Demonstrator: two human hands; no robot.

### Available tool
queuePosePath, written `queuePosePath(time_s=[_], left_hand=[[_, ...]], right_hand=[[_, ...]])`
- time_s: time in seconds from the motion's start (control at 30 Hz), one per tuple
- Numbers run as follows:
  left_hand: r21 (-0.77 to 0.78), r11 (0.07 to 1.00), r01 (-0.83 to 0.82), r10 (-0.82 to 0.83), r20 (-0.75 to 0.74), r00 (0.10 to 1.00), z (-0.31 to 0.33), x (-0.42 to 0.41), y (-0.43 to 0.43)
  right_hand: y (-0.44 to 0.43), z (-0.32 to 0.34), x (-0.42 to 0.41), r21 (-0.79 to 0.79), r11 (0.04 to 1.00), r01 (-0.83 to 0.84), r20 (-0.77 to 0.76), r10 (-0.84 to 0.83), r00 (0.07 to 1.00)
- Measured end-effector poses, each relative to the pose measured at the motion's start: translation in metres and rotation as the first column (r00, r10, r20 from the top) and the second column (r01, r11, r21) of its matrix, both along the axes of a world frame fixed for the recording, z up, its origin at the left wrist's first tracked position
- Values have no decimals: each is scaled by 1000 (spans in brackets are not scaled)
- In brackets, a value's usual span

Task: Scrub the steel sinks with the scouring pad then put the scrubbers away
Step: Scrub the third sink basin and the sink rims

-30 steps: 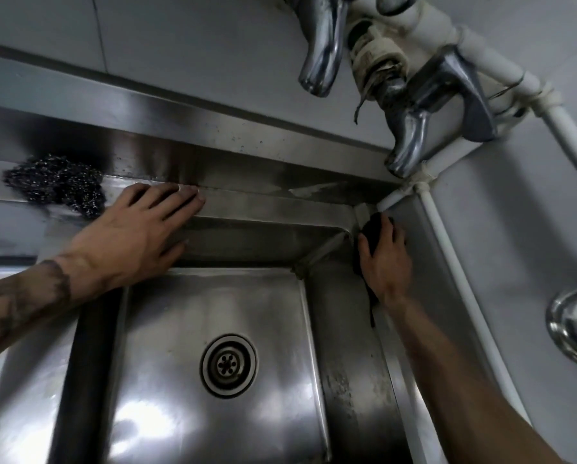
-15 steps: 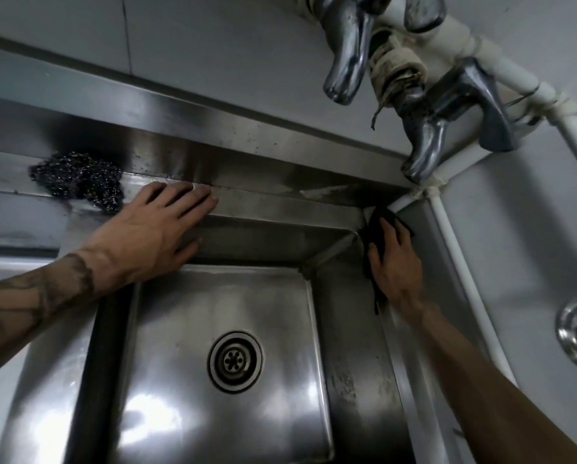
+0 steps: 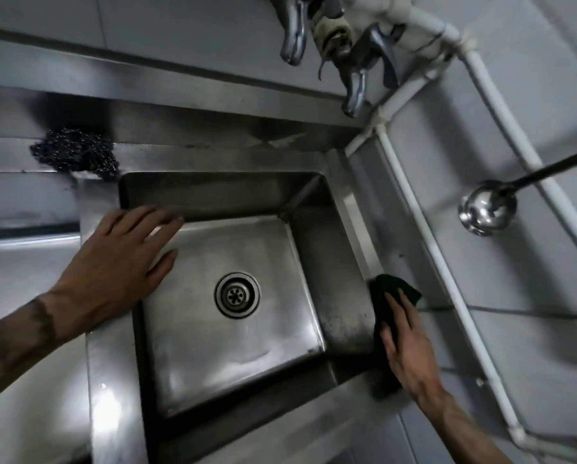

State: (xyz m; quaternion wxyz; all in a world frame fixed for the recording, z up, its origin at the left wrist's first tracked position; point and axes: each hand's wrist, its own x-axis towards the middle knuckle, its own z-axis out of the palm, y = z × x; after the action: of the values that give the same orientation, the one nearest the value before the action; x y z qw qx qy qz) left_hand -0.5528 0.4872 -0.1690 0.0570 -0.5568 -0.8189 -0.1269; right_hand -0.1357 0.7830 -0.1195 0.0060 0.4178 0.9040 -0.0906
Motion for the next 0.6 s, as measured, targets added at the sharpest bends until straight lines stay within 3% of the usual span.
queuePosePath(time_s=[0.27, 0.5, 0.6], left_hand=[[25, 1000, 18, -19, 45, 999, 1, 44, -27], [-53, 998, -45, 49, 82, 995, 9, 55, -26], [-98, 993, -60, 66, 66, 996, 11, 59, -27]], right_hand=[[-88, 10, 52, -111, 965, 237, -134, -250, 959], [-146, 14, 17, -240, 964, 115, -238, -173, 956], [-171, 13, 22, -255, 962, -94, -191, 45, 981]])
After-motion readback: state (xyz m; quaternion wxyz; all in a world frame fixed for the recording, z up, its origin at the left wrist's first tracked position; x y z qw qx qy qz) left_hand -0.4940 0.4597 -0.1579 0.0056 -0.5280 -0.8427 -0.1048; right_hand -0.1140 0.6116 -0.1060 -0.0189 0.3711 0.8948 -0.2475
